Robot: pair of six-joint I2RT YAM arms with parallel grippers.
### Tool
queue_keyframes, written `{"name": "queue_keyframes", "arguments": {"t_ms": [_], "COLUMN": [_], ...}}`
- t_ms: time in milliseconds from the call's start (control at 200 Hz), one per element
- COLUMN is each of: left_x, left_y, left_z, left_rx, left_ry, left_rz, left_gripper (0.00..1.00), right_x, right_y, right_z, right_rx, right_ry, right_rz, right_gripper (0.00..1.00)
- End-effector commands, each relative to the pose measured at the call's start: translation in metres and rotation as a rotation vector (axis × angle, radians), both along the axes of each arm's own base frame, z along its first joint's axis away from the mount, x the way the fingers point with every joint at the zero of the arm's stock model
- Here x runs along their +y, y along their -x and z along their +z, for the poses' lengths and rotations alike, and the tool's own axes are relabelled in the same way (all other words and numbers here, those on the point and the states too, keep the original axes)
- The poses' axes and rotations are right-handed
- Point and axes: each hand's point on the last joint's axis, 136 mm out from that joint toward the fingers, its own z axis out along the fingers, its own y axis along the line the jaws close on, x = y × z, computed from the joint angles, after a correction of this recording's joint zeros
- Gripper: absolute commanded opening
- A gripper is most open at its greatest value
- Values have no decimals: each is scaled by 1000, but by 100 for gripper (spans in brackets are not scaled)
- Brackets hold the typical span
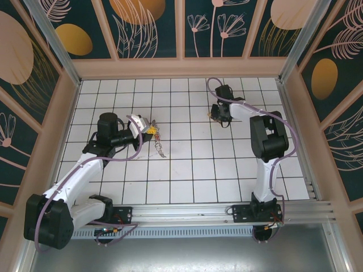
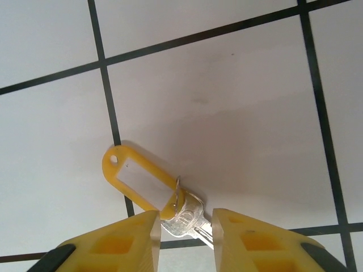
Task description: Put the keys on the keyring
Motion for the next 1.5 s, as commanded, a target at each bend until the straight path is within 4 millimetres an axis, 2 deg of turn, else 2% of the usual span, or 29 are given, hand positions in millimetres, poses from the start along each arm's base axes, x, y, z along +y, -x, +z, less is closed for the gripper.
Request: {"name": "queue_keyframes", "arguments": {"t_ms": [0,185,636,756,921,1096,1261,1271,1411,1497], "left_x": [-1,-1,-3,-3,-2,-1,-1,-1,-1,-1], "left_y": [0,1,-1,-1,0,0,0,0,1,1], "left_z": [10,8,9,8,8,9,9,8,7,6], "left_rx": [-27,-23,-8,-6,-4,-4,-6,-5,-3,-1], "left_ry": [21,19,23,20,16,19,17,17,16,16], "left_rz": [-4,-2,-17,-13,-8,-5,-2,-2,-5,-2], "left_gripper": [0,0,0,0,0,0,0,0,0,0], "right_x": [0,1,1,0,3,14,1,0,-2,-1], "right_y": [-4,-6,-6,-7,-9,-10,-10,-10,-11,-13], "right_z": [13,5,-13,-15,-7,13,24,23,20,22], "right_rx": [-21,-4,39,46,21,-55,-95,-94,-74,-78], "right_ry": [-17,-11,-11,-8,-11,-34,-86,-90,-123,-136], "right_rz": [-9,-8,14,19,52,186,198,204,223,230], "right_gripper": [27,19,17,9,0,0,0,4,27,33]}}
